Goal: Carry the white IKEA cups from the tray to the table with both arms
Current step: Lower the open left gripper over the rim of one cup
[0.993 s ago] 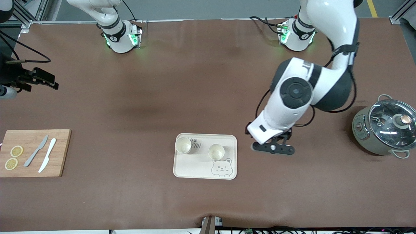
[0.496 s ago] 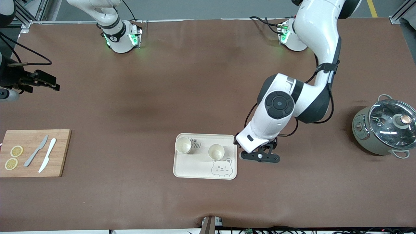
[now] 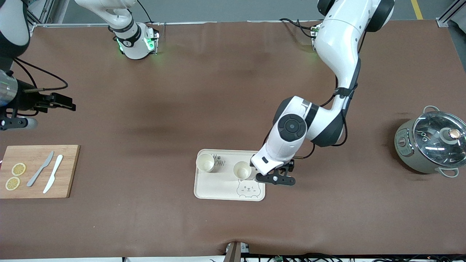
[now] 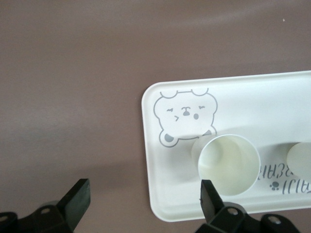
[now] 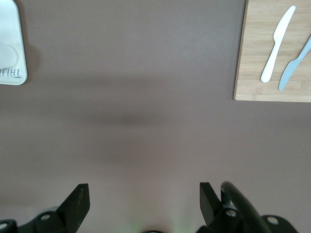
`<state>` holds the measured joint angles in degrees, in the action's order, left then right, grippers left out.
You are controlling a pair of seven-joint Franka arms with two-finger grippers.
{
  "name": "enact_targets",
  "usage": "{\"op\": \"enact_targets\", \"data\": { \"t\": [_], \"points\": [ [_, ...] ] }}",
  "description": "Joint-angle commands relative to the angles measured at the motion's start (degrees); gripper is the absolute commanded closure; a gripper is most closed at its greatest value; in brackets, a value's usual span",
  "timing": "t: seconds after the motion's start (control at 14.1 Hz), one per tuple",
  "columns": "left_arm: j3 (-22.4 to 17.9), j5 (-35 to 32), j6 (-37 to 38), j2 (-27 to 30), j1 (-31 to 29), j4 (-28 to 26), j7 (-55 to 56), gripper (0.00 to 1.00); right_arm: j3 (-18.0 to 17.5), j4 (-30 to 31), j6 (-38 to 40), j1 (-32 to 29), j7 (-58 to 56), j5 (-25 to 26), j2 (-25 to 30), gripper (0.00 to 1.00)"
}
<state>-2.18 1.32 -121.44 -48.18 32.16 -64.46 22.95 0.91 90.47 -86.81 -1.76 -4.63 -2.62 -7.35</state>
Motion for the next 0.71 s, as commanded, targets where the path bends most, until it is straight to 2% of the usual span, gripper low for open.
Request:
{"op": "enact_targets", "data": {
  "t": [0.0,0.21,0.64],
  "points": [
    [-0.8,0.8,-3.5,-1.2,1.9,-1.2,2.4,0.00,-0.6,-1.6,0.5,-1.3,-0.6,0.4,-3.5,0.00],
    [-0.8,0.5,-3.7,-2.5,2.3,-1.1,3.4,0.00,-0.6,-1.6,0.4,-1.7,-0.5,1.2,-5.3,0.00],
    [-0.8,0.8,-6.5,-4.4,3.0,-1.1,3.7,0.00,-0.6,-1.7,-0.4,-1.4,-0.2,1.7,-5.4,0.00]
  ]
}}
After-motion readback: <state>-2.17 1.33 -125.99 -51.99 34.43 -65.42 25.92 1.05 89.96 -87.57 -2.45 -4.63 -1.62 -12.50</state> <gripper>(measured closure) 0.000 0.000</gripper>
